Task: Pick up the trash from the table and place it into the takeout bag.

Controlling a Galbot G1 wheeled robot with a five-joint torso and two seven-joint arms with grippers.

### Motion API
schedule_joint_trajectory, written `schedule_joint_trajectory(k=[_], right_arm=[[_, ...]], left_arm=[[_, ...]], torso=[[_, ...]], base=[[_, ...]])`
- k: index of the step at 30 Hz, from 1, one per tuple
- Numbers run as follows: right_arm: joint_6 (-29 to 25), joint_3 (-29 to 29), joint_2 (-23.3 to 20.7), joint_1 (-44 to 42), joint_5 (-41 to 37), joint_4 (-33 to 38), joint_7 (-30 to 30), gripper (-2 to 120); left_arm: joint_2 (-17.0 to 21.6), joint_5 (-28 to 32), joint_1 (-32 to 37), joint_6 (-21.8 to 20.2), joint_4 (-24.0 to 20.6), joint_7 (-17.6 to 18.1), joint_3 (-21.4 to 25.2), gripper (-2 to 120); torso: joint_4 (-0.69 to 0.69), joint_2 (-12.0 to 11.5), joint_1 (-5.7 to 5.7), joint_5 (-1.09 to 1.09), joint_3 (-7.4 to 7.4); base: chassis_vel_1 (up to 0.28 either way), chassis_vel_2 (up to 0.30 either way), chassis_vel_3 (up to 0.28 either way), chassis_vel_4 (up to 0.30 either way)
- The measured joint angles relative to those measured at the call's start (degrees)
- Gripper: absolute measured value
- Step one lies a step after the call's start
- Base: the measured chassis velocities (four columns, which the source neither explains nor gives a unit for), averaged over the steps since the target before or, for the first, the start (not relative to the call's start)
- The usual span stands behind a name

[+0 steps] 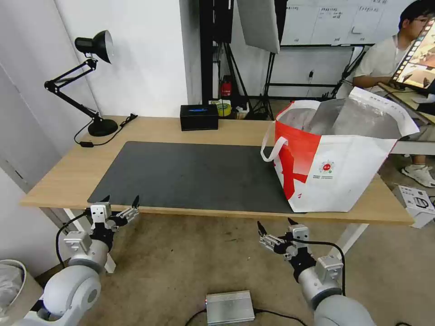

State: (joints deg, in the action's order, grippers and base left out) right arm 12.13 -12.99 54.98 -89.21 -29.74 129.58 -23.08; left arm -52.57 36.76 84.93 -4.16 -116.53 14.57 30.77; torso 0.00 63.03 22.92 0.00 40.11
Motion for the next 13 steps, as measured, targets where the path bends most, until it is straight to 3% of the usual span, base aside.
schedule_joint_trajectory(k=[13], right_arm=[[0.00, 0.00, 0.00, 0.00, 0.00, 0.00, 0.00, 100]], left_arm=[[0.02, 0.02, -0.04, -0.04, 0.00, 0.00, -0.04, 100]], torso=[[0.00, 0.00, 0.00, 0.00, 0.00]], base=[[0.000, 0.000, 0.000, 0.000]])
